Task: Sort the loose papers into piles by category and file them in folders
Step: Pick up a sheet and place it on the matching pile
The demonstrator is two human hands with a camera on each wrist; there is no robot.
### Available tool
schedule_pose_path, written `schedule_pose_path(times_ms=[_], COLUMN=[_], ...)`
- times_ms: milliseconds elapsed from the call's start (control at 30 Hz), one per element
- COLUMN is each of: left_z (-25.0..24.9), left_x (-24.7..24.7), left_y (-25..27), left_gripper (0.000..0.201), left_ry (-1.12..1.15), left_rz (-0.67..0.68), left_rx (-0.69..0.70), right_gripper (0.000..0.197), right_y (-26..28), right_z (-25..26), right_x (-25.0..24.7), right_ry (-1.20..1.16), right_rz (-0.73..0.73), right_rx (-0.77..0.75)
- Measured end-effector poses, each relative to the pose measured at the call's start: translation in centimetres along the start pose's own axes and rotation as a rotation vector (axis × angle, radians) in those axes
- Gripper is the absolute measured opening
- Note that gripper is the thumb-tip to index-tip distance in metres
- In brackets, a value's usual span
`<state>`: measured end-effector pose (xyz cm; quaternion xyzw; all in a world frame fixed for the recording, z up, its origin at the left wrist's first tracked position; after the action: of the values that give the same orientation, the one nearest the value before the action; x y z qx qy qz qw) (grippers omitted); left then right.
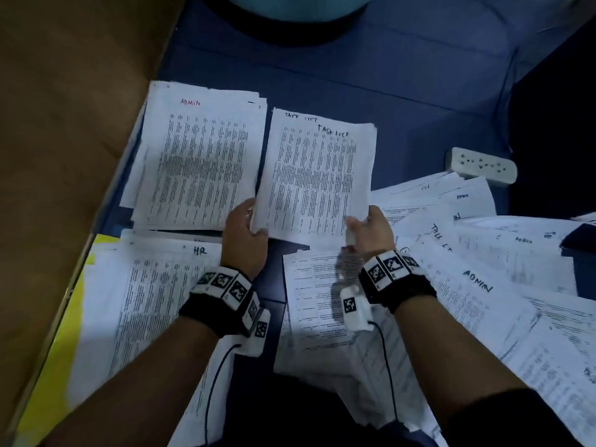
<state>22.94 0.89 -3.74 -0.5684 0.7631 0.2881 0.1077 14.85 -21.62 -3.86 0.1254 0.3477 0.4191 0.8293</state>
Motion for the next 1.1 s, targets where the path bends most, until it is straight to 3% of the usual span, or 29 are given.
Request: schedule_pose_path(times_ms=[133, 267, 333, 633, 733, 867, 1033, 1100], left_z=[-0.3, -1.2, -1.8, -3.1, -2.5, -1.6, -0.2, 0.2], left_x=[-0.1, -0.1, 0.2, 5.9, 8.2, 10.6, 12.6, 12.8], left_y=[1.1, 2.5, 3.9, 11.9, 14.2, 16.3, 18.2, 18.7], left_gripper=[0.043, 0.037, 0.035, 0.036, 0.039, 0.045, 0.057, 0.057], left_ry=[-0.092, -0.105, -0.133, -0.282, -0.311, -0.410, -0.605, -0.663], left_rz=[-0.012, 0.076, 0.126, 0.399, 0.496, 0.548, 0.630, 0.644], left_rx=[0.041, 0.040, 0.082, 0.296, 0.293, 0.304, 0.239, 0.221], right_gripper=[0.027, 0.035, 0.028, 0.020, 0.021, 0.045, 0.063, 0.060], right_y=[1.0, 2.6, 3.9, 12.8, 15.2, 16.6, 17.3, 17.3], right_z=[0.4, -1.1, -2.5, -14.2, -18.2, -21.9, -23.0, -23.0], right_x=[-0.2, -3.0, -5.0, -14.7, -16.6, -16.9, -16.3, -16.0], right_ry=[-0.099, -0.062, -0.067, -0.016, 0.047, 0.110, 0.073, 0.011], right_rz=[0.001, -0.046, -0.055, -0.232, -0.300, -0.335, -0.269, -0.250], right_rx=[-0.002, -0.038, -0.057, 0.116, 0.205, 0.322, 0.308, 0.271])
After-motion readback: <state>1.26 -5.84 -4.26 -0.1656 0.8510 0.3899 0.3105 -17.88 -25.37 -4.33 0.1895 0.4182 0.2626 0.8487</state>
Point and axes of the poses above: each hand's wrist, its own y-axis away from the middle knuckle, its own x-axis out of the palm, z = x × y, the point moved 4 cm from there along -y, towards the middle knuckle, and after that the axes turned 5 degrees about -y, right-handed, at the moved point
